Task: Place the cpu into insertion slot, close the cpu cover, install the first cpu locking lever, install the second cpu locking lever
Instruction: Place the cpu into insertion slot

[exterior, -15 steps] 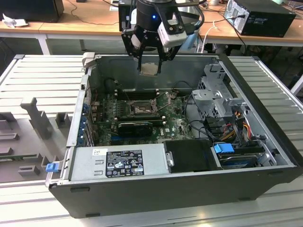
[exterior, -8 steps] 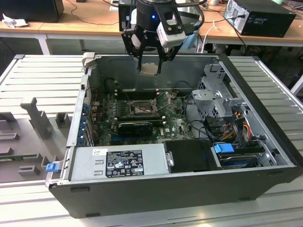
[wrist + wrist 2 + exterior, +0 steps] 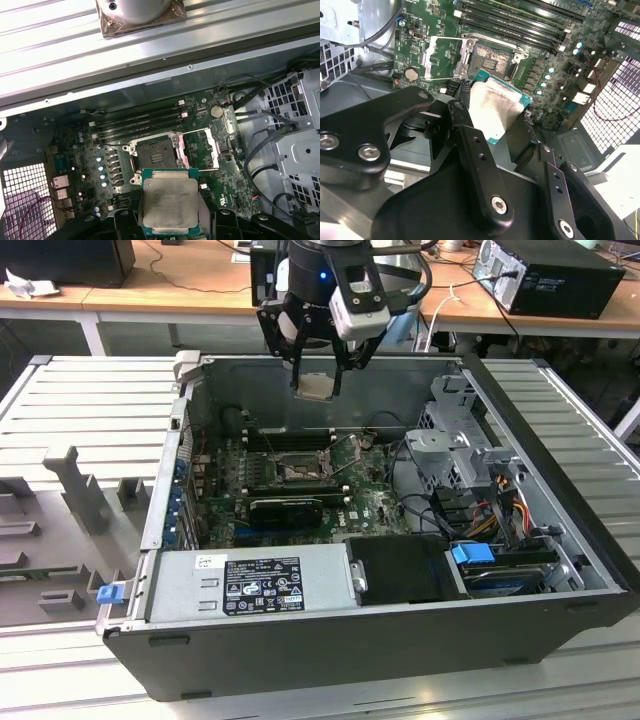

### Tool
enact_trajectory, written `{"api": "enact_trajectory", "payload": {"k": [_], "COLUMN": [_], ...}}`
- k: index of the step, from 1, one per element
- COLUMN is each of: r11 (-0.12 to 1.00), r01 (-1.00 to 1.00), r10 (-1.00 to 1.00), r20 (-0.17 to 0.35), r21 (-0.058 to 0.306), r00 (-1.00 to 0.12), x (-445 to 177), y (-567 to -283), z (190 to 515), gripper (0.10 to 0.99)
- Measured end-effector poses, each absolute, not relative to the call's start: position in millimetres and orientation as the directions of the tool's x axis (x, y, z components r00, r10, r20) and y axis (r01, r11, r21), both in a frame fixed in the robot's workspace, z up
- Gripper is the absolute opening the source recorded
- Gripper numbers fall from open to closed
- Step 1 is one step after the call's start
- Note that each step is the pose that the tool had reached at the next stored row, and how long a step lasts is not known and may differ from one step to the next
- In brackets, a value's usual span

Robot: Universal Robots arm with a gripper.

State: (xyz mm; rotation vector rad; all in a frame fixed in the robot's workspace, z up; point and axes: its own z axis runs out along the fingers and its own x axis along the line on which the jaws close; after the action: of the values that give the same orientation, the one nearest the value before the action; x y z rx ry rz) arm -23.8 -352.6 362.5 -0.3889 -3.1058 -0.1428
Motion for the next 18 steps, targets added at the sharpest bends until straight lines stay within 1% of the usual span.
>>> {"api": "enact_trajectory", "payload": {"k": [18], "r11": [0.949], "r01": [0.302], "r10": [0.301], "r20": [0.020], "r21": [0.089], "r00": [-0.953], "x": [-23.8], "y": [-352.6], "z": [362.5], "gripper": [0.529]}}
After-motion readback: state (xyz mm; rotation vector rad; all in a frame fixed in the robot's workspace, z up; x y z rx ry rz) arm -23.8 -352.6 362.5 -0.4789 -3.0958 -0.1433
